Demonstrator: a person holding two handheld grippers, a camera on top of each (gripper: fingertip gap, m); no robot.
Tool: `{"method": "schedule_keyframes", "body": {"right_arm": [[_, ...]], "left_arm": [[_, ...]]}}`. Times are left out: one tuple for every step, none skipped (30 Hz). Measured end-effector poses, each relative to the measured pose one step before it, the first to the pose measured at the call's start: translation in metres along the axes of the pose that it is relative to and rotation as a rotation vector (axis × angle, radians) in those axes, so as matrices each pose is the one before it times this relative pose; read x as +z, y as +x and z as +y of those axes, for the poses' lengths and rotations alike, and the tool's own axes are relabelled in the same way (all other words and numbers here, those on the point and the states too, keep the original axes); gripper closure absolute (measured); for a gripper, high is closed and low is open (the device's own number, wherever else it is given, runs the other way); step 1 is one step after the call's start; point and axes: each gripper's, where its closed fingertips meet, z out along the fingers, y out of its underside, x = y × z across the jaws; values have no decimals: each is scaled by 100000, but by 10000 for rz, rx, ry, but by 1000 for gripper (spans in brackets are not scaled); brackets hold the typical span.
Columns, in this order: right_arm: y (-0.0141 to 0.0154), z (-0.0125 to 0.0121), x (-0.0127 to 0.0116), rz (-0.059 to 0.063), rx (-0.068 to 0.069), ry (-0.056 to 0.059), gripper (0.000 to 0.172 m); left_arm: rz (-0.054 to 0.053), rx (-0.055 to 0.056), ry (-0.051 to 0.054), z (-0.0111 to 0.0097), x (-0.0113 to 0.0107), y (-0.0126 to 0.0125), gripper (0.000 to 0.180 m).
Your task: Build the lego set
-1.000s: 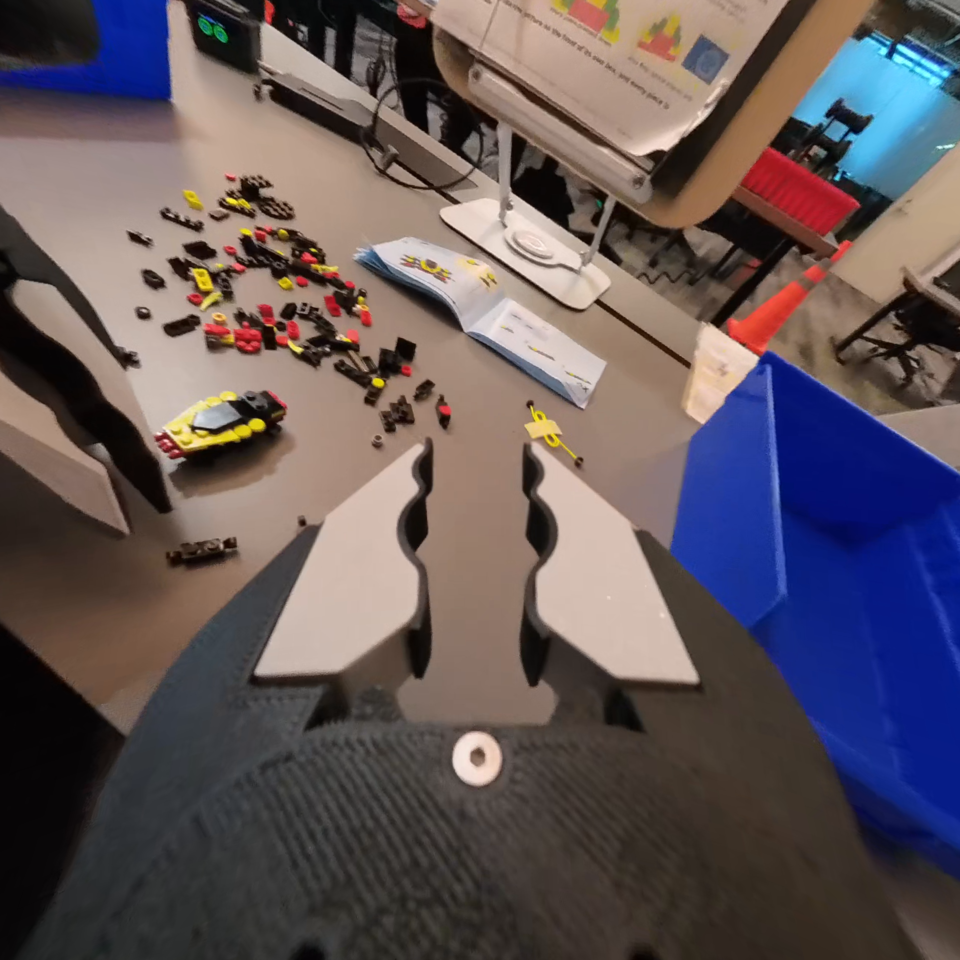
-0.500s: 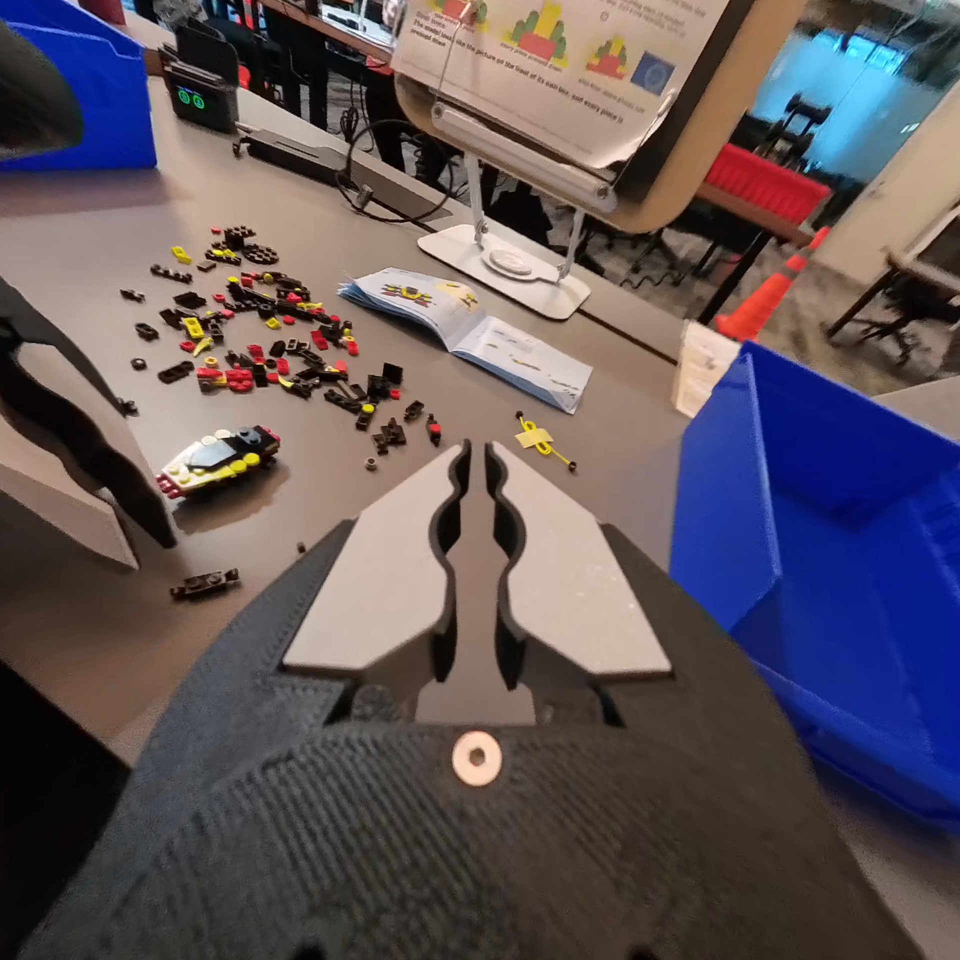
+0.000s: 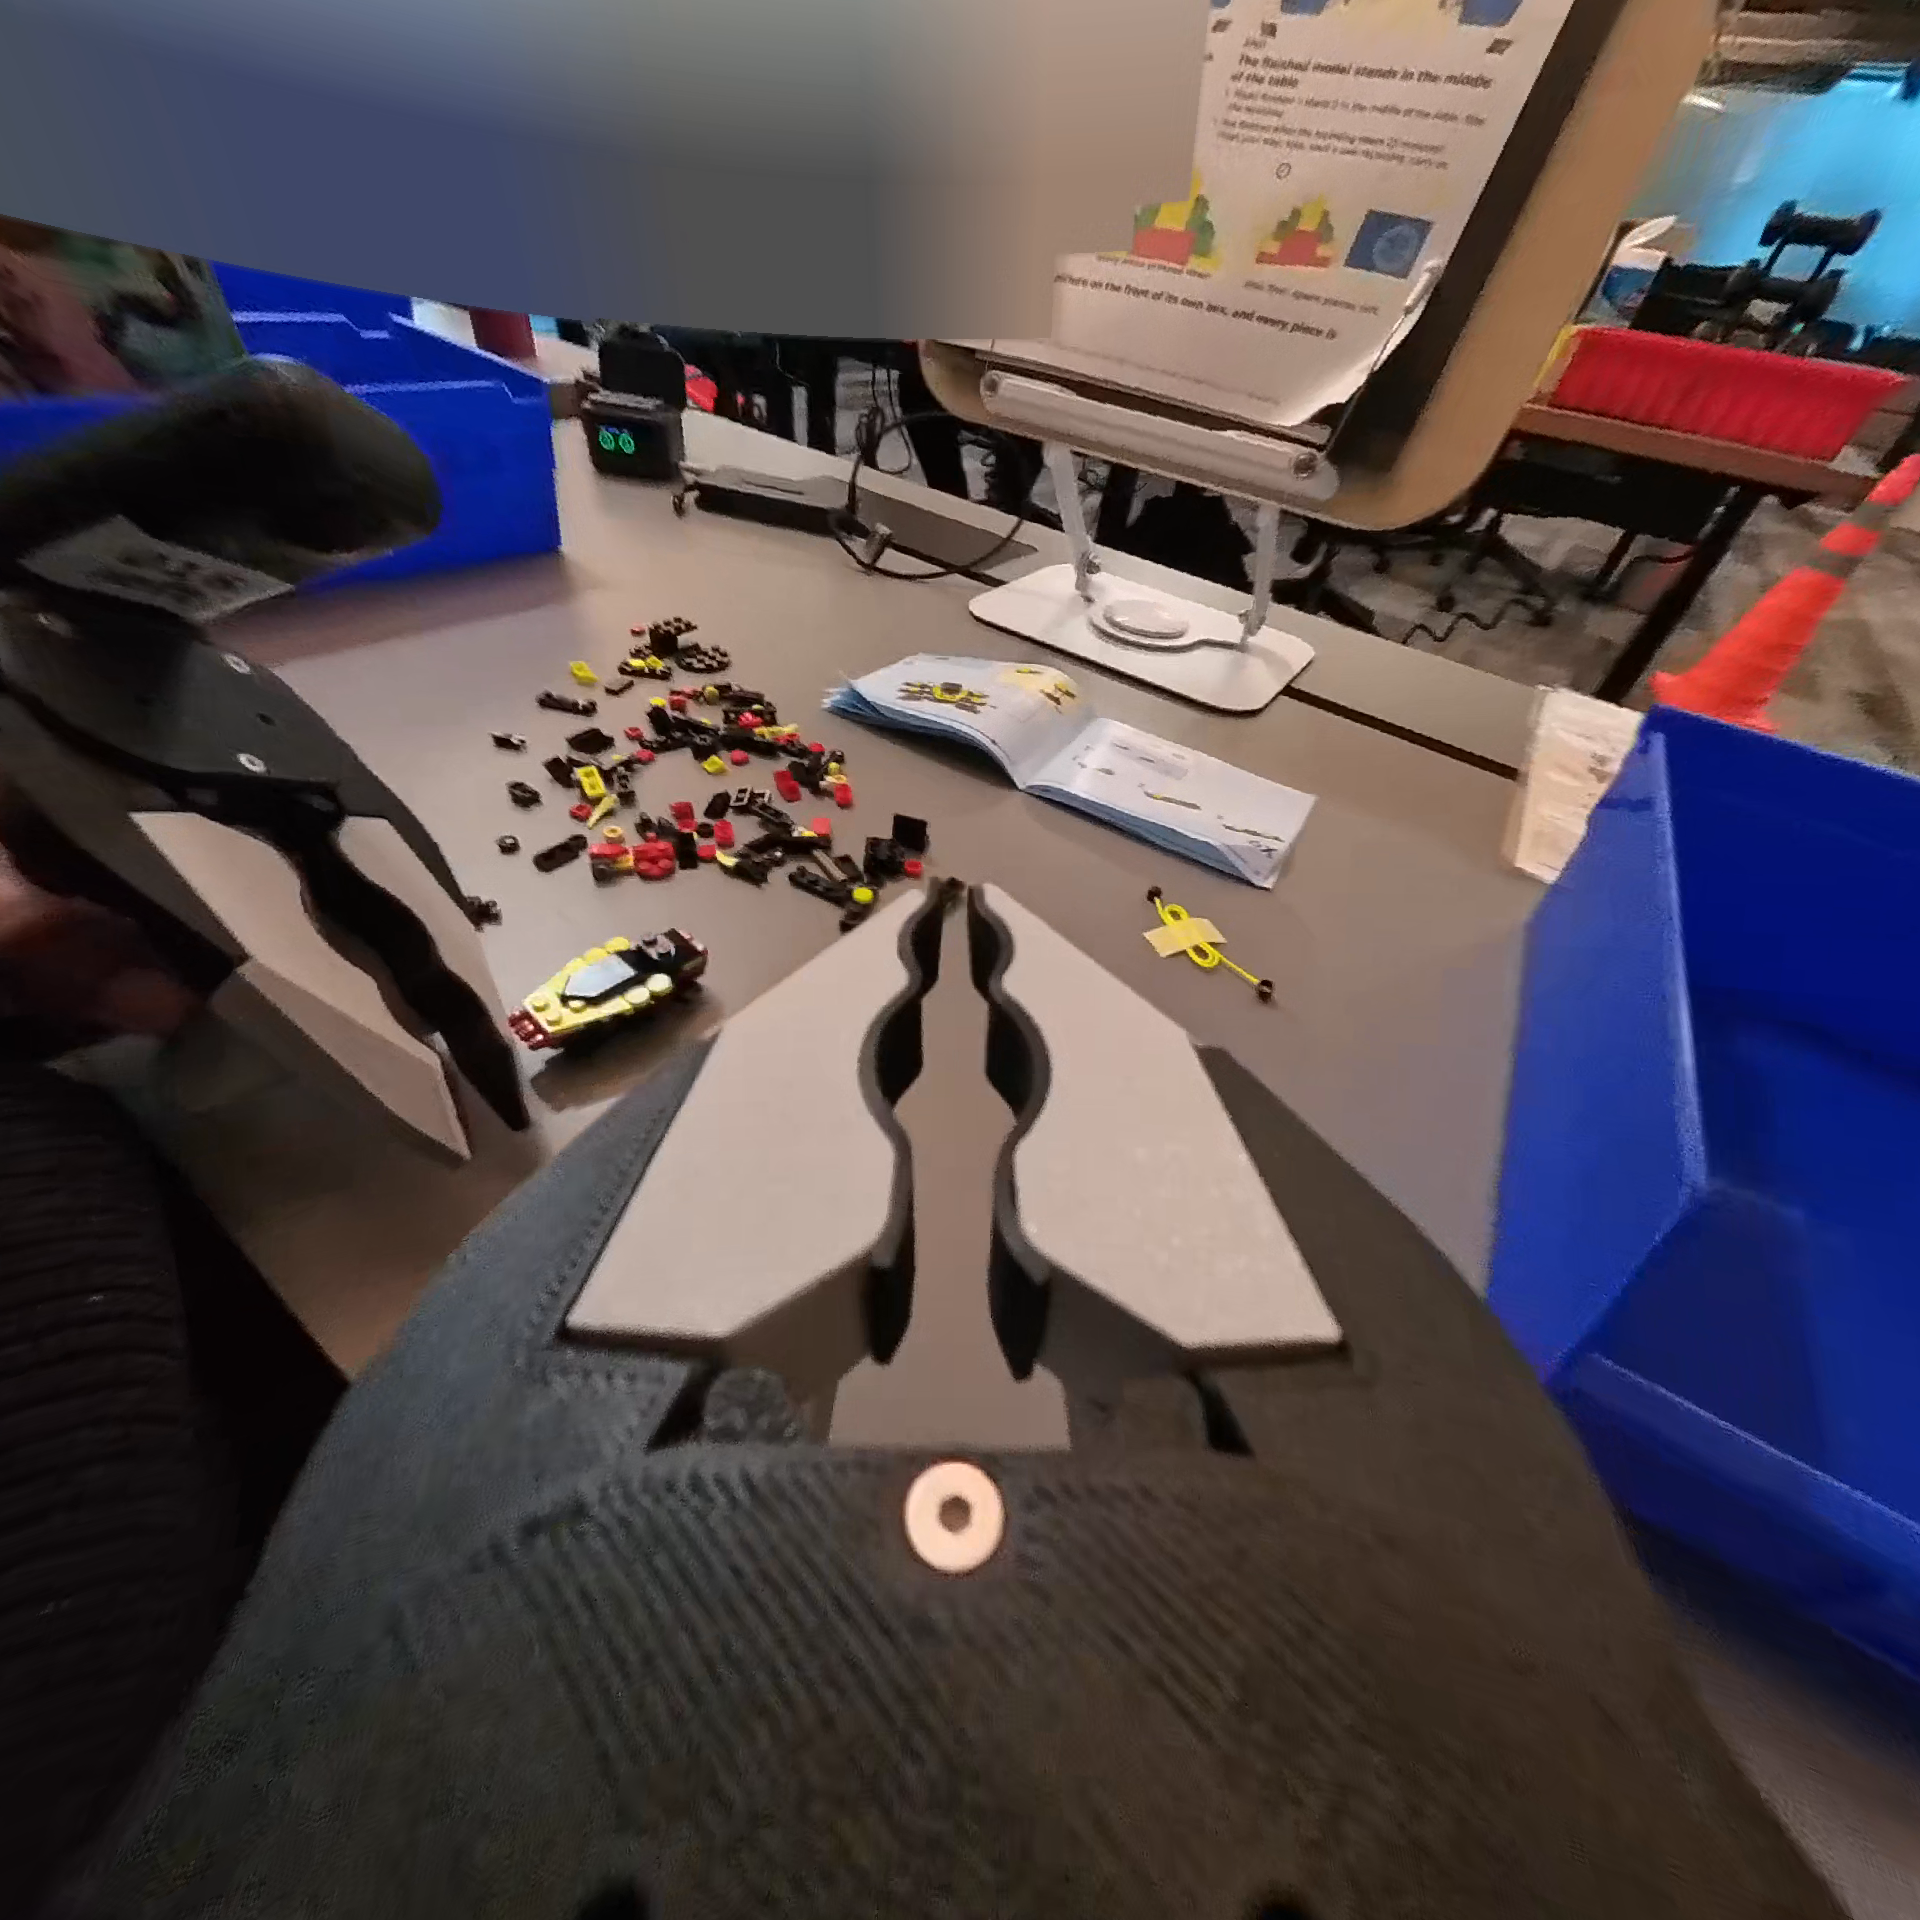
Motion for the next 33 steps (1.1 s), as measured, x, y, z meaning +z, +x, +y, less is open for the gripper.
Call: {"method": "schedule_keyframes", "body": {"right_arm": [[114,86,16,-69,203,-3,168],[0,106,64,-104,182,-29,166],[-91,78,80,-124,163,-25,165],[-147,32,75,-116,133,-10,164],[-161,22,55,-92,75,-10,163],[-127,25,6,-42,-16,-22,162],[-23,31,-30,27,-112,-31,161],[74,16,-42,86,-148,-19,161],[103,-59,-8,95,-58,44,162],[-103,-278,152,-30,149,173,163],[-518,-366,364,-289,300,207,163],[-793,-114,501,-453,258,11,162],[-727,340,479,-403,75,-268,159],[-440,611,319,-220,-133,-419,156],[-127,554,69,4,-253,-349,156],[125,236,-153,172,-255,-114,156],[173,-175,-242,183,-138,158,160],[-32,-517,-197,11,5,331,164],[-241,-493,-45,-159,102,269,165],[-284,-168,94,-199,140,61,165],[-279,183,133,-175,82,-125,162],[-169,364,81,-84,-45,-214,160],[42,345,-31,78,-180,-201,159],[258,158,-129,219,-265,-97,159],[358,-86,-156,273,-247,44,160],[364,-253,-97,236,-131,142,160],[249,-340,-63,123,16,167,159],[140,-342,-45,22,112,140,158],[187,-172,-110,22,109,40,156],[364,139,-156,120,45,-121,155],[554,446,-212,211,-21,-276,154],[576,691,-208,197,-24,-425,154],[359,1009,-131,41,59,-633,156]], "left_arm": [[12,3,-18,23,-18,7,162],[11,-11,-28,45,-42,-27,162],[0,-58,-8,33,-28,-114,162],[35,-98,-4,15,6,-92,162],[80,-103,-18,32,24,-32,162],[80,-88,-5,7,14,21,162],[49,-47,9,-14,12,21,162],[10,9,-14,25,7,44,162],[-26,60,-48,75,13,53,162],[-47,101,-66,113,4,62,162],[-48,132,-67,121,-16,101,162],[-85,133,-46,75,-7,31,161],[-89,112,-34,30,14,-24,162],[-29,85,-33,26,44,34,162],[30,38,-32,32,63,85,162],[56,3,-22,55,45,127,162],[20,9,-27,65,35,89,162],[-26,33,-57,116,7,47,162],[-51,70,-60,98,-18,33,162],[-81,122,-30,48,-29,25,162],[-92,141,-15,27,-15,5,162],[-64,107,-28,48,40,13,162],[-12,49,-50,78,87,38,162],[27,-1,-68,115,107,44,162],[22,-25,-60,108,86,10,162],[-1,-17,-24,44,19,-14,162],[-14,5,5,-12,-42,-41,162],[-48,3,29,-73,-104,-115,162],[-71,-18,69,-135,-153,-192,162],[-39,-32,97,-163,-148,-181,162],[-3,-62,77,-129,-101,-148,162],[25,-93,31,-39,-34,-118,162],[38,-102,-9,39,39,-66,162]]}}
